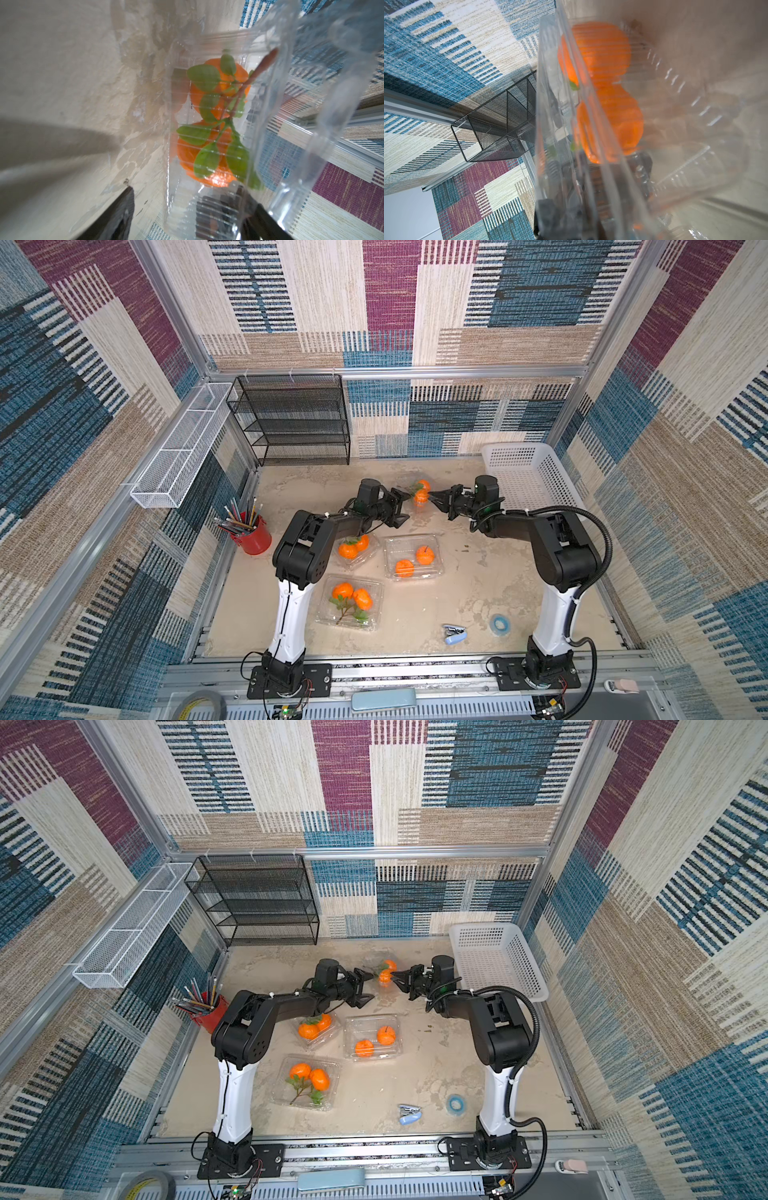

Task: Take oranges out of containers
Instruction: Open the packing box at the center of the board.

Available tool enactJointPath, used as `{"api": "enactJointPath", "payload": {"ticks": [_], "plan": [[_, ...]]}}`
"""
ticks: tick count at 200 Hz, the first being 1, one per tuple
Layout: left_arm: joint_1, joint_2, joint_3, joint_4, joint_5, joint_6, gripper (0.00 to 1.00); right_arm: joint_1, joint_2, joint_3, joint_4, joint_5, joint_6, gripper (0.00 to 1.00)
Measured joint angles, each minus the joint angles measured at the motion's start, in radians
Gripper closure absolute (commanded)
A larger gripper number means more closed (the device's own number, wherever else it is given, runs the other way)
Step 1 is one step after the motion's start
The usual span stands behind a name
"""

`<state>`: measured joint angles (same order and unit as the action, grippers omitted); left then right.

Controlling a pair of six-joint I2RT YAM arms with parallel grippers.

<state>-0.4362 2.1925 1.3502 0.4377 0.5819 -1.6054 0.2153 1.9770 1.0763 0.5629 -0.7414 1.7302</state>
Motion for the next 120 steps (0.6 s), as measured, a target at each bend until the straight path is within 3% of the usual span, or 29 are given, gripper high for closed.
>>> {"api": "enactJointPath", "payload": {"ticks": [120], "plan": [[-0.007, 0.0, 0.001, -0.002, -0.027, 0.0, 0.23, 0.028, 0.023, 0.008, 0.083, 0.001, 0.058, 0.75]]}}
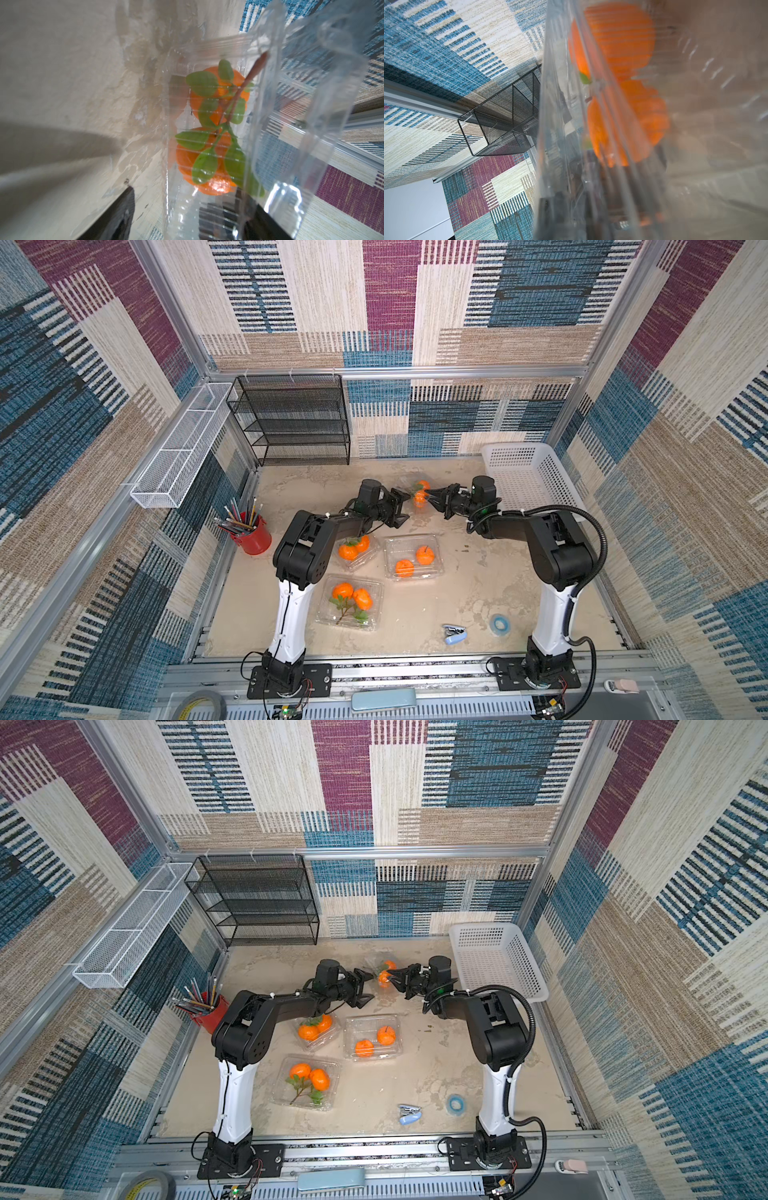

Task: Take oranges out of containers
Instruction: Open the packing box at the center of the board.

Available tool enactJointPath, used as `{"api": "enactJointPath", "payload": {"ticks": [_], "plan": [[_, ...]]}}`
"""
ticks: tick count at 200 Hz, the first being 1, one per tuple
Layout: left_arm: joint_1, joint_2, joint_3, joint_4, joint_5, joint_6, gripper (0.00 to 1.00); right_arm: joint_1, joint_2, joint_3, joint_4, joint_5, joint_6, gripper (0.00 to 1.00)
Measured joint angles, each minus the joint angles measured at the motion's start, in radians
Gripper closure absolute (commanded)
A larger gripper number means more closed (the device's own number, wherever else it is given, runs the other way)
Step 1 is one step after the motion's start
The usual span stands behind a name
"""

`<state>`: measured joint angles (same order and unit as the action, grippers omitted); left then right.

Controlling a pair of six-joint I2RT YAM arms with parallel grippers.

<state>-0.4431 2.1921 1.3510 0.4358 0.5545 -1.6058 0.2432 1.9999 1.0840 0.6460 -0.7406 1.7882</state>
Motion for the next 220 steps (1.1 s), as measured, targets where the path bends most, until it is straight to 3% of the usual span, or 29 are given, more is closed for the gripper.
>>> {"api": "enactJointPath", "payload": {"ticks": [220], "plan": [[-0.03, 0.005, 0.01, -0.054, 0.011, 0.006, 0.25, 0.041, 0.019, -0.066, 0.263, 0.06, 0.159, 0.62]]}}
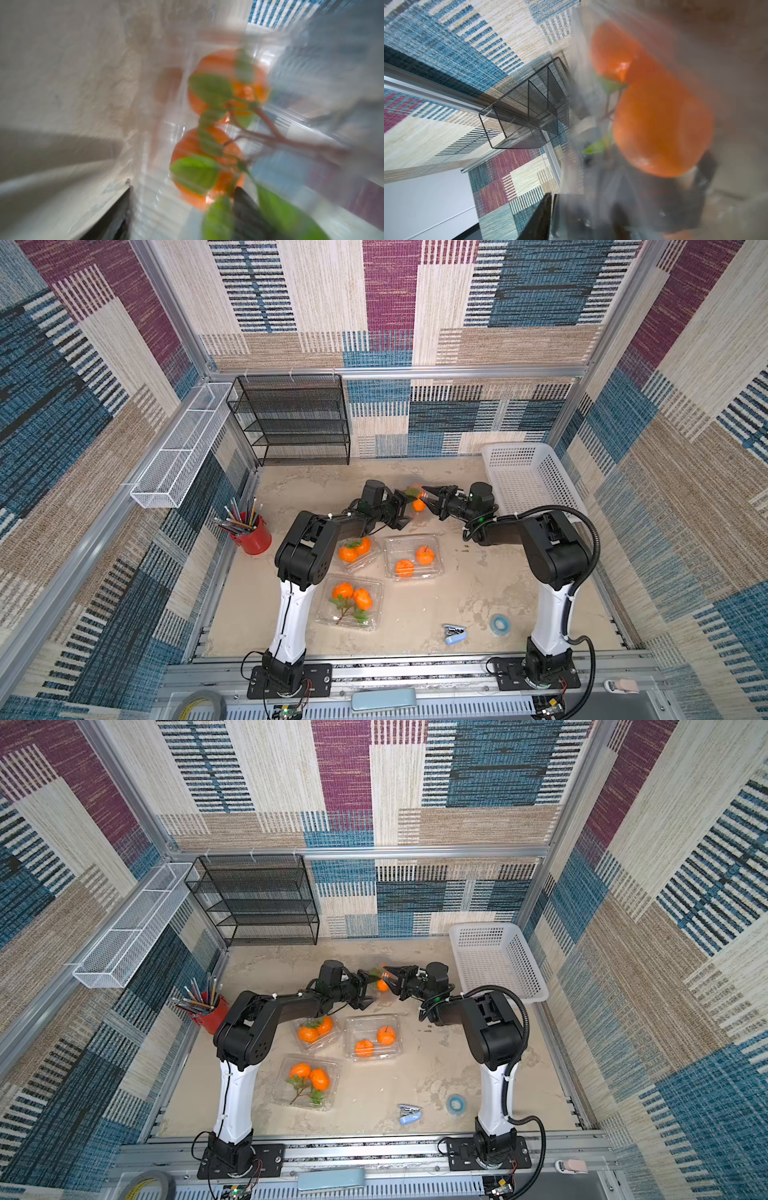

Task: Take oranges out of containers
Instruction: Open the packing box at the center of the board.

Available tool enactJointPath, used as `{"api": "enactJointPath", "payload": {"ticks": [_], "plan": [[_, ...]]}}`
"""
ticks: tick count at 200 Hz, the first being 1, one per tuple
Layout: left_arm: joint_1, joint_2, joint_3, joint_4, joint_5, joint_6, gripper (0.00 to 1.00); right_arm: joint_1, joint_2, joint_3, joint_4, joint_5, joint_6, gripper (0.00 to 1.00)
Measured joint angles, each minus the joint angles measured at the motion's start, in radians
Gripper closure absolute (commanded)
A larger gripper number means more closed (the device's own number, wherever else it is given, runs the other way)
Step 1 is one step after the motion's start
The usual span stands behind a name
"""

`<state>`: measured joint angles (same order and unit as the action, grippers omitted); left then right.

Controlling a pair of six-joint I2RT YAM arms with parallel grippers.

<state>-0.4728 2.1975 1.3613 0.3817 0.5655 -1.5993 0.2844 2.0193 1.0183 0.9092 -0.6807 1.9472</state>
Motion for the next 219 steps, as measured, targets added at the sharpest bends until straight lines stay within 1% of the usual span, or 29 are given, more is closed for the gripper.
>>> {"api": "enactJointPath", "payload": {"ticks": [21, 49, 95, 123, 150, 198, 219], "plan": [[-0.018, 0.007, 0.0, -0.045, 0.022, 0.001, 0.25, 0.01, 0.009, 0.0, 0.055, 0.0, 0.028, 0.62], [-0.013, 0.007, 0.0, -0.062, 0.026, 0.002, 0.26, 0.008, 0.011, -0.013, 0.095, 0.004, 0.042, 0.62], [-0.014, 0.005, -0.004, -0.075, 0.035, 0.002, 0.25, 0.006, 0.011, -0.03, 0.106, 0.003, 0.045, 0.61], [-0.007, -0.01, -0.001, -0.09, 0.036, 0.007, 0.25, 0.003, 0.01, -0.026, 0.106, -0.001, 0.037, 0.56], [0.006, -0.037, 0.008, -0.134, 0.035, 0.051, 0.23, -0.009, -0.011, -0.025, 0.089, -0.016, 0.007, 0.52], [0.059, -0.094, 0.008, -0.214, 0.032, 0.105, 0.21, -0.032, -0.034, -0.034, 0.056, -0.035, -0.039, 0.42], [0.082, -0.109, 0.037, -0.269, 0.031, 0.14, 0.19, -0.038, -0.045, -0.024, 0.016, -0.048, -0.072, 0.37]]}}
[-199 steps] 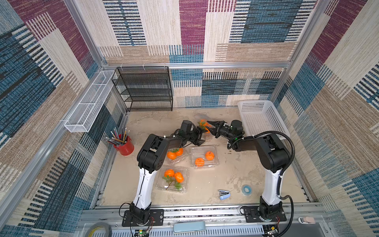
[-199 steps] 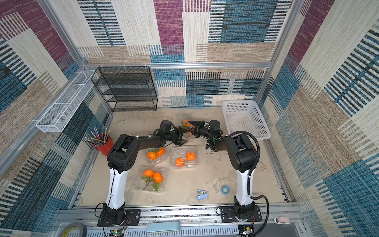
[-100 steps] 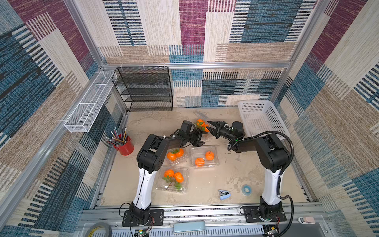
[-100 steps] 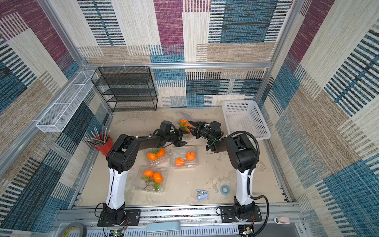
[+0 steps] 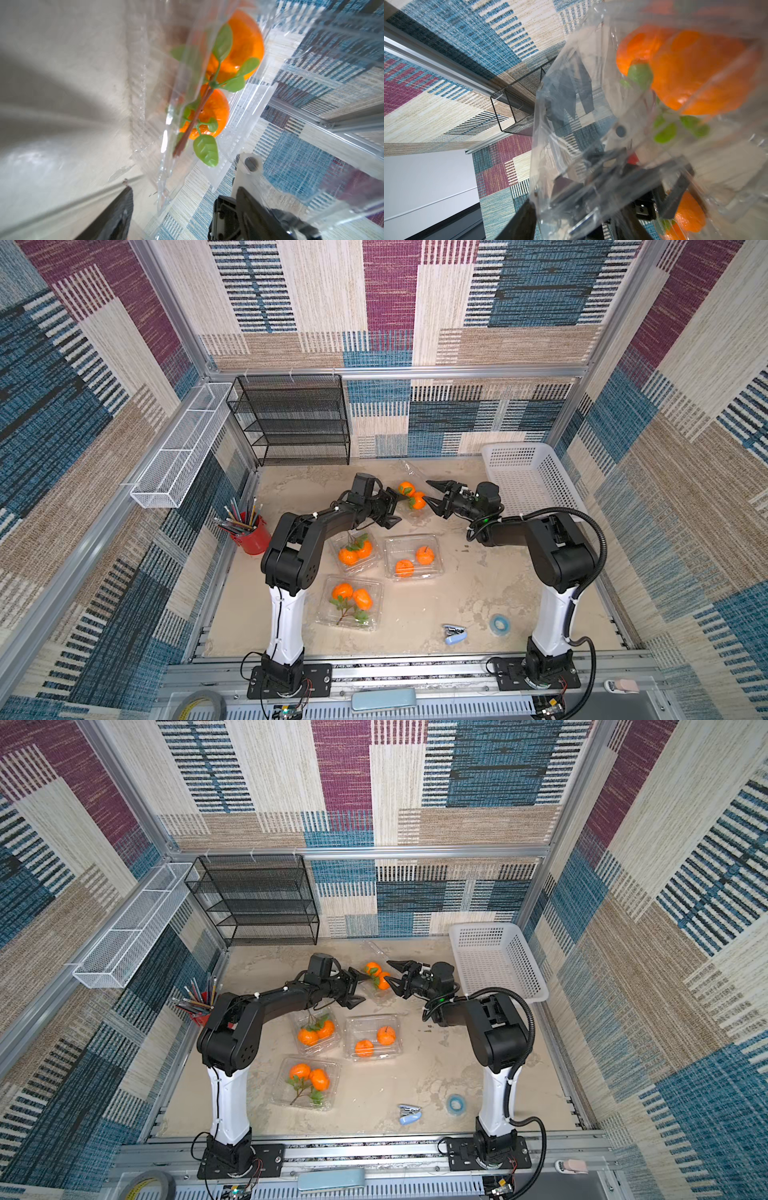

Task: Take oranges out of containers
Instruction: Open the packing box at the center of the board.

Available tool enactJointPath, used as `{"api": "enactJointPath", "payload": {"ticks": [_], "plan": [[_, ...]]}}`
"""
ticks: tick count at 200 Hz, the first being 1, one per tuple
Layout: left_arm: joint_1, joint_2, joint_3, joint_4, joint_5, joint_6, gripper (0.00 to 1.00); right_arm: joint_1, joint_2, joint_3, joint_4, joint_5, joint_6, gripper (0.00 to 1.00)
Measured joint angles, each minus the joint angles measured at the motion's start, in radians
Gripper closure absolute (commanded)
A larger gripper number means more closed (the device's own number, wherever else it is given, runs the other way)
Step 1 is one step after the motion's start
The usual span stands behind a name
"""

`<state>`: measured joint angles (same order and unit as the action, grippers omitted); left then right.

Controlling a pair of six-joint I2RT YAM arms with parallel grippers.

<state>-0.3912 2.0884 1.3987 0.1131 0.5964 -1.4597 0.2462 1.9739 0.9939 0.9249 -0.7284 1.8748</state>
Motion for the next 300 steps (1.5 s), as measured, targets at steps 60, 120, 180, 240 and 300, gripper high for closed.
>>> {"api": "enactJointPath", "payload": {"ticks": [60, 120, 180, 240, 300], "plan": [[0.045, -0.008, 0.26, -0.354, -0.013, 0.205, 0.08, -0.036, -0.039, 0.098, -0.201, -0.053, -0.187, 0.12], [0.055, 0.088, 0.676, -0.815, -0.154, 0.563, 0.19, -0.049, -0.082, 0.292, -0.646, -0.045, -0.598, 0.02], [0.024, 0.24, 0.938, -1.007, -0.234, 0.784, 0.21, -0.039, -0.042, 0.409, -1.054, 0.147, -0.977, 0.02], [-0.004, 0.253, 0.976, -1.027, -0.254, 0.808, 0.21, -0.044, 0.035, 0.496, -1.206, 0.238, -1.074, 0.11], [-0.009, 0.237, 0.989, -1.03, -0.246, 0.779, 0.21, -0.042, 0.103, 0.517, -1.26, 0.241, -1.082, 0.31]]}}
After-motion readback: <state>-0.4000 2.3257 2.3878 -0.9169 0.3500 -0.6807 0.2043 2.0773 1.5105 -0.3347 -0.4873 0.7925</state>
